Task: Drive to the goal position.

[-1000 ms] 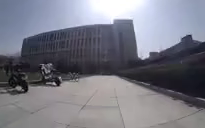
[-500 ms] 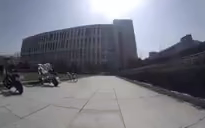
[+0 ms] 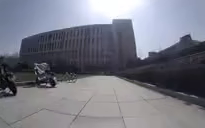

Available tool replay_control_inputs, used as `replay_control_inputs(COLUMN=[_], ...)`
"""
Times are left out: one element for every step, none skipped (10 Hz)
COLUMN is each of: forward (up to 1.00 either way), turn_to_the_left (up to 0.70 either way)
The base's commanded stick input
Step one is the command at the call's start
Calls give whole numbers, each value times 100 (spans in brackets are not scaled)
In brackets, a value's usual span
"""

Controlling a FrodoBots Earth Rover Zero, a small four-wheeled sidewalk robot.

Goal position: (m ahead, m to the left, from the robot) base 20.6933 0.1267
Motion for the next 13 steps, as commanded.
replay_control_inputs(forward=[45,45,45,45,45,45,45,45,45,45,45,45,45], turn_to_the_left=[0,18,27,27,19,5,18,27,11,17,27,27,27])
